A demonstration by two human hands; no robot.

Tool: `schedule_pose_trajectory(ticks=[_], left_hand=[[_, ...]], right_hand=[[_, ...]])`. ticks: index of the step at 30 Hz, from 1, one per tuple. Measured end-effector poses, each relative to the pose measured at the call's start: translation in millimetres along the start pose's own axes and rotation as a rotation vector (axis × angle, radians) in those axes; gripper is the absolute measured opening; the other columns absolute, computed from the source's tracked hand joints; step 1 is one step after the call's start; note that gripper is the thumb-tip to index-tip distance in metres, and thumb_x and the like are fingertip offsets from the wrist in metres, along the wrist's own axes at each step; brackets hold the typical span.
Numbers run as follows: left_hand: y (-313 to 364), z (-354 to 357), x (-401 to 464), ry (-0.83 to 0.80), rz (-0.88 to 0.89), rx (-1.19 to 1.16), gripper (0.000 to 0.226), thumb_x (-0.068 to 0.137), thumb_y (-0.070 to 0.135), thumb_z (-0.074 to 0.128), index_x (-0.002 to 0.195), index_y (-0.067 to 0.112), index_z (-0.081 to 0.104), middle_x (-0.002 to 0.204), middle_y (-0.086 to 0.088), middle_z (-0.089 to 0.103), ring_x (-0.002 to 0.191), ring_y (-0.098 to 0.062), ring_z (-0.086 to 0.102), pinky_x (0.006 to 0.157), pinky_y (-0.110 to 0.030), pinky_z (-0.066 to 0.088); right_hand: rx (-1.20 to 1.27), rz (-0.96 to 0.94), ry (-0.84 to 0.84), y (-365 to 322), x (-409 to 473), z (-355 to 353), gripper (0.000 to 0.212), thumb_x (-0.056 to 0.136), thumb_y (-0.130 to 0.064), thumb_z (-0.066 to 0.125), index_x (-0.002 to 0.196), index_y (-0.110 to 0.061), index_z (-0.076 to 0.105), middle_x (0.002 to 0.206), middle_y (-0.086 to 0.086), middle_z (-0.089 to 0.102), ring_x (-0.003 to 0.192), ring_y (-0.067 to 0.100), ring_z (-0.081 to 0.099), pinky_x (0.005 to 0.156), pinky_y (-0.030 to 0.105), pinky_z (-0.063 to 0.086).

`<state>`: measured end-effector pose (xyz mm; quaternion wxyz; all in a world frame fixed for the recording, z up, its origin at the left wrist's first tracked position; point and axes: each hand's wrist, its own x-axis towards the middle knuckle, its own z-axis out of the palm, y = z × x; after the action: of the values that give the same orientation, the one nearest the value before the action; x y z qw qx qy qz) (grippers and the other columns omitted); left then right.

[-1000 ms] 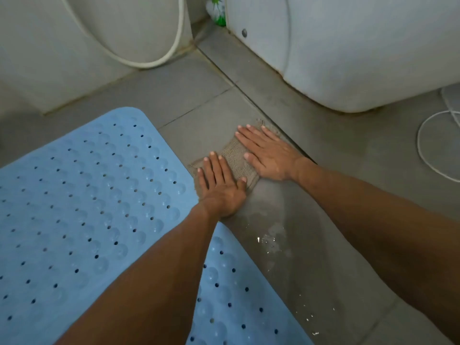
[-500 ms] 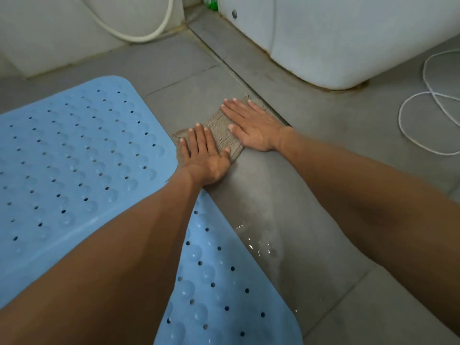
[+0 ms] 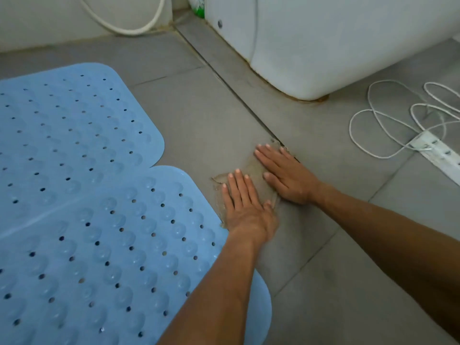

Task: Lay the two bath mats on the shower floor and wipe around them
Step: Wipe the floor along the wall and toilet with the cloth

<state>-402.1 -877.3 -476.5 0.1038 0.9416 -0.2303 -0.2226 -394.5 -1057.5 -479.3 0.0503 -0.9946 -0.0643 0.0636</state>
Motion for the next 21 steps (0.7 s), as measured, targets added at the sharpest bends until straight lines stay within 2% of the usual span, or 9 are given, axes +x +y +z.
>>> schedule_pose_trajectory(ticks=[3, 6, 12, 17, 21], left_hand=[[18, 24, -29, 0.05, 0.023, -0.051, 0.071, 0.1, 0.044, 0.011, 0.141, 0.002, -0.031, 0.144, -0.017, -0.047, 0.128, -0.03, -0.049, 0.101, -0.047, -0.039], [27, 38, -56, 0.078, 0.059, -0.07, 0.072, 0.101, 0.044, 0.013, 0.142, 0.003, -0.03, 0.145, -0.015, -0.045, 0.132, -0.029, -0.046, 0.1, -0.046, -0.041], [36, 52, -93, 0.026, 0.144, 0.003, 0.072, 0.1, 0.045, 0.011, 0.141, 0.003, -0.03, 0.15, -0.016, -0.04, 0.139, -0.03, -0.038, 0.107, -0.052, -0.032], [32, 52, -103, -0.059, 0.222, 0.08, 0.074, 0.098, 0.047, 0.01, 0.146, 0.002, -0.025, 0.151, -0.017, -0.038, 0.14, -0.032, -0.036, 0.114, -0.054, -0.02], [33, 43, -95, -0.157, 0.262, 0.133, 0.076, 0.098, 0.049, 0.01, 0.145, 0.002, -0.027, 0.149, -0.018, -0.041, 0.138, -0.032, -0.039, 0.114, -0.053, -0.022]], right_hand=[[-0.02, 0.04, 0.006, 0, -46, 5, 0.06, 0.105, -0.041, 0.02, 0.159, -0.019, 0.009, 0.167, -0.003, 0.004, 0.154, 0.013, 0.001, 0.123, 0.046, 0.012], [-0.03, 0.095, 0.007, -7, -88, 10, 0.059, 0.105, -0.04, 0.021, 0.159, -0.019, 0.009, 0.167, -0.004, 0.003, 0.154, 0.013, 0.0, 0.124, 0.044, 0.011], [-0.015, 0.202, -0.006, -24, -153, 18, 0.06, 0.104, -0.04, 0.02, 0.159, -0.019, 0.007, 0.167, -0.004, 0.001, 0.153, 0.011, -0.003, 0.125, 0.041, 0.003], [0.012, 0.316, -0.063, -39, -174, 22, 0.059, 0.105, -0.041, 0.018, 0.159, -0.023, 0.0, 0.166, -0.006, -0.007, 0.152, 0.008, -0.011, 0.124, 0.039, -0.003], [0.006, 0.342, -0.124, -38, -168, 13, 0.058, 0.106, -0.04, 0.017, 0.159, -0.024, -0.002, 0.166, -0.006, -0.01, 0.152, 0.01, -0.011, 0.124, 0.04, -0.003]])
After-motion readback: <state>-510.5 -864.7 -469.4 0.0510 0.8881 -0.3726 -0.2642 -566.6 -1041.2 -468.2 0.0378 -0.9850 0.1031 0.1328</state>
